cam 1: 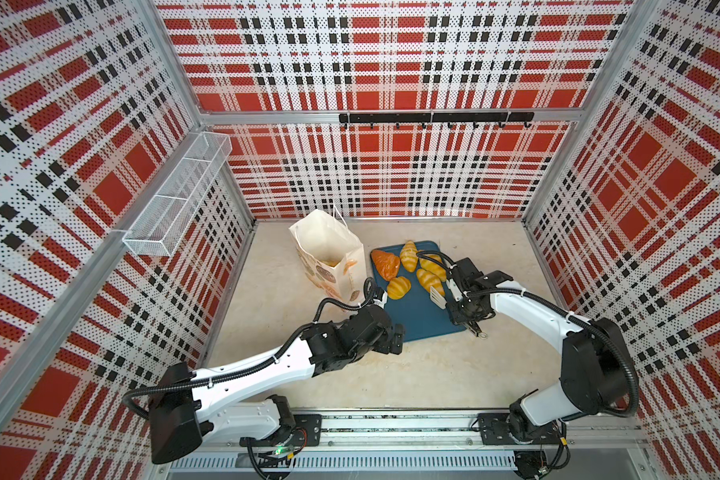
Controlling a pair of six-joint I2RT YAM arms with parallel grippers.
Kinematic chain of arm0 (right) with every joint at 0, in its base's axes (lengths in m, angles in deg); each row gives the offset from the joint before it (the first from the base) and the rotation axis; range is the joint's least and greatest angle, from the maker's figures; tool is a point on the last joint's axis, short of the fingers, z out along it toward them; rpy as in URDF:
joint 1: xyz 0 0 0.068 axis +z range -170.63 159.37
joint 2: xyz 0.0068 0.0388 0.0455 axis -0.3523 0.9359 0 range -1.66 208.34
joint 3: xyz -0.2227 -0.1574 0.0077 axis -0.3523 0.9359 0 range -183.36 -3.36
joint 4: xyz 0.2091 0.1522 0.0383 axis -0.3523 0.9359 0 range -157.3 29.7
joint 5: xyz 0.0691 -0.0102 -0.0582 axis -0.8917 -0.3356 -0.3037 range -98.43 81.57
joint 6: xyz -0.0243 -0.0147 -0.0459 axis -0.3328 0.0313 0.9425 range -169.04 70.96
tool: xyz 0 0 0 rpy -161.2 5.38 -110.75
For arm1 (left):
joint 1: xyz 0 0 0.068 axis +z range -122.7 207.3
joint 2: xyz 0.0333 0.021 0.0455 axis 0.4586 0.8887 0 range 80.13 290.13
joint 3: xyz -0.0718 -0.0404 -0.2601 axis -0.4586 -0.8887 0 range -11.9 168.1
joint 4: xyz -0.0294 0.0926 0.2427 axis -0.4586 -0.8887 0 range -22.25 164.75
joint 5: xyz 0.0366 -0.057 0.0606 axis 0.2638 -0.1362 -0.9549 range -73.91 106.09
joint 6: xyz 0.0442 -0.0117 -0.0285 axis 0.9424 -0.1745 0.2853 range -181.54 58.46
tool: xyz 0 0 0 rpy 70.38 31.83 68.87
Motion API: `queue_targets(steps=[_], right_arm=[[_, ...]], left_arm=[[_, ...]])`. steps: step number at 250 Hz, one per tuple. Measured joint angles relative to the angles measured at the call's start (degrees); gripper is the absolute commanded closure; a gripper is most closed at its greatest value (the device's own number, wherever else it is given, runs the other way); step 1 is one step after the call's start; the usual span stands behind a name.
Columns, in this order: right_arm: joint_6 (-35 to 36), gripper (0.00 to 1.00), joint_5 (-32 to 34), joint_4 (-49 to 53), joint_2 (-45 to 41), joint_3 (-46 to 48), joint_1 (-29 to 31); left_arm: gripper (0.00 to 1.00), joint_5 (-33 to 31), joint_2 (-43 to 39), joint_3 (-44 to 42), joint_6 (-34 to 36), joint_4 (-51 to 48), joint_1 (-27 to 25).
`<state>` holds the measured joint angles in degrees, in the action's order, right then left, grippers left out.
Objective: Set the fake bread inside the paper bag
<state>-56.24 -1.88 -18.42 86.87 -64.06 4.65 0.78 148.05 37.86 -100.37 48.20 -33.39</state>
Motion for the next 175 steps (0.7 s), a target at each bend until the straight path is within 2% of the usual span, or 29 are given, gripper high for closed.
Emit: queue_targets(steps=[175], right_arm=[[2.97,0.44,0.46,-0.98,8.61,-6.97,0.24]], left_arm=[[0.01,-0.15,0.42,0.00,-0.07,-0.07,-0.15]])
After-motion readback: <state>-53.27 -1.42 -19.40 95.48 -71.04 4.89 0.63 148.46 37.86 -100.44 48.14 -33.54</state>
